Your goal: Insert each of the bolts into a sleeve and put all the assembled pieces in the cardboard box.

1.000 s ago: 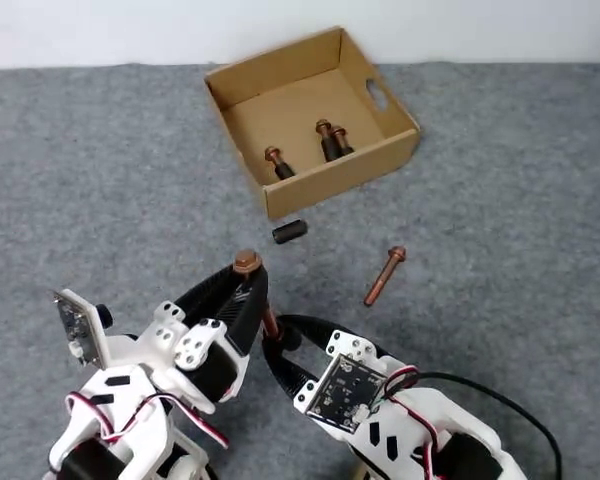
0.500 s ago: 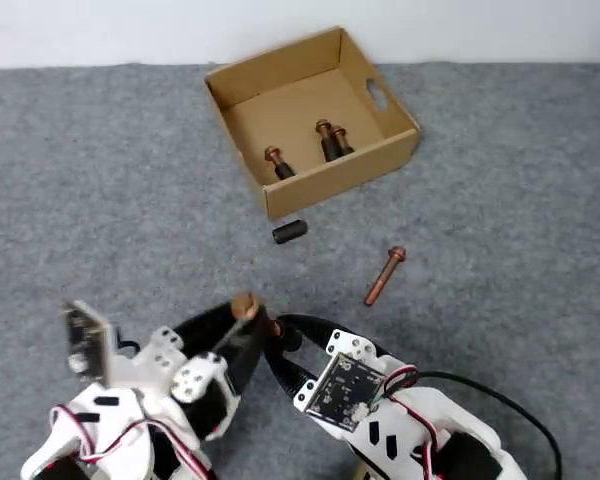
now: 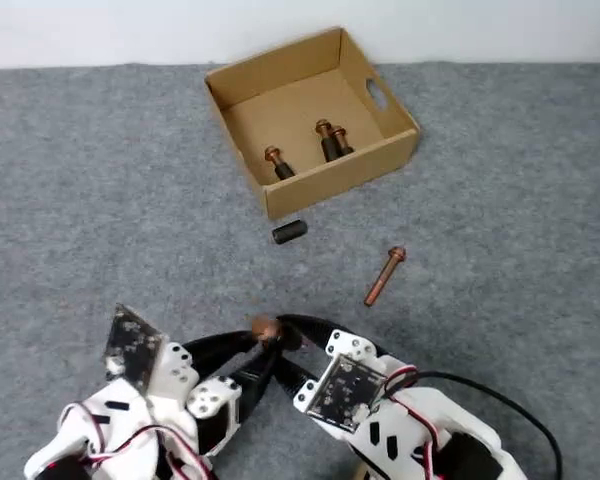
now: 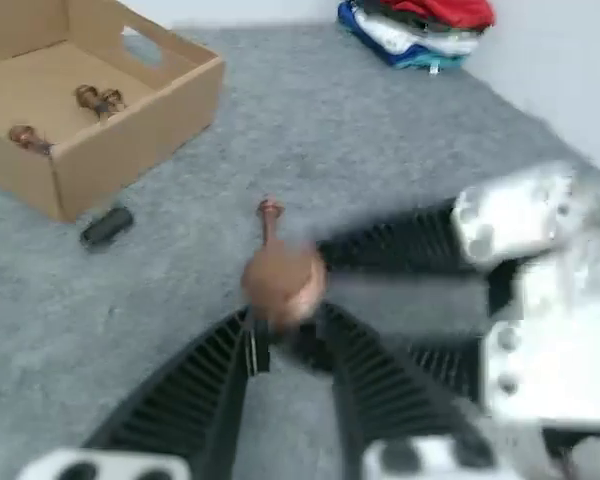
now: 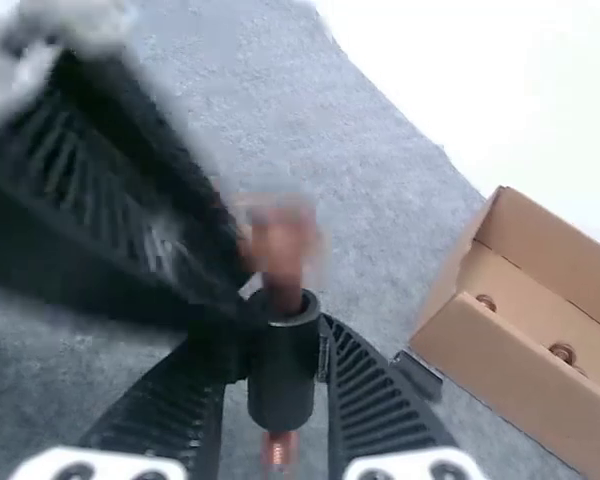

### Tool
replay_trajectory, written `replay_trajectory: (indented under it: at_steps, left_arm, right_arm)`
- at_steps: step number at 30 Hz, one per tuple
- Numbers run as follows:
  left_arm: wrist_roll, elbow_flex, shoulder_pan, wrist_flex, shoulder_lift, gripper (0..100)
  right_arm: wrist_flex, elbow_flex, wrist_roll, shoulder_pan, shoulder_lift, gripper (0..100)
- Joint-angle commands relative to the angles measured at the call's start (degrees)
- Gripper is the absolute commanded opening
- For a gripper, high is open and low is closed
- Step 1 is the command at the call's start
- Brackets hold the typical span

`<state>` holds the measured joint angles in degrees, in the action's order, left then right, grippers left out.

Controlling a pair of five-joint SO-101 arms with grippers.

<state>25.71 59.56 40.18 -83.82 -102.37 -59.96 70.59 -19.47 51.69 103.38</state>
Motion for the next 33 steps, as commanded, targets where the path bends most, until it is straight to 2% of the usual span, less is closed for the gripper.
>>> replay_trajectory:
  at_steps: [1, 9, 12, 17, 18, 21, 25, 29, 33]
  left_arm:
    - [-0.79, -0.75, 0.26, -0.7, 0.0, 23]
    - [-0.88, -4.18, -1.14, -2.46, 0.0, 22]
    - [-2.73, -6.02, -8.62, -2.81, -0.09, 20]
    - [-14.68, -5.85, -24.0, -1.76, -0.44, 1]
    - [-16.44, -5.32, -26.9, -1.05, -0.44, 0]
    - [-21.45, -0.84, -35.96, 0.44, -0.53, 0]
    - [-27.78, 10.42, -44.48, 5.01, -0.53, 0]
    - [-29.98, 23.43, -46.68, 9.67, -0.53, 0]
    - [-29.98, 31.16, -46.77, 13.27, -0.53, 0]
  right_arm:
    - [1.36, -0.7, -0.44, 0.04, 0.13, 0.8]
    - [0.92, -0.62, -0.09, -8.75, 0.22, 0.8]
    - [0.84, -0.62, 2.2, -13.32, 0.13, 0.8]
    - [-3.82, -0.62, 11.43, -25.63, 0.13, 0.8]
    - [-5.23, -0.7, 13.19, -28.53, 0.13, 0.8]
    - [-7.6, -1.05, 16.35, -35.21, 0.04, 0.8]
    - [-9.19, -1.49, 18.2, -38.37, 0.04, 0.8]
    - [-11.21, -4.75, 21.1, -38.55, -4.18, 0.8]
    - [-12.18, -12.75, 24.79, -38.55, -16.04, 0.8]
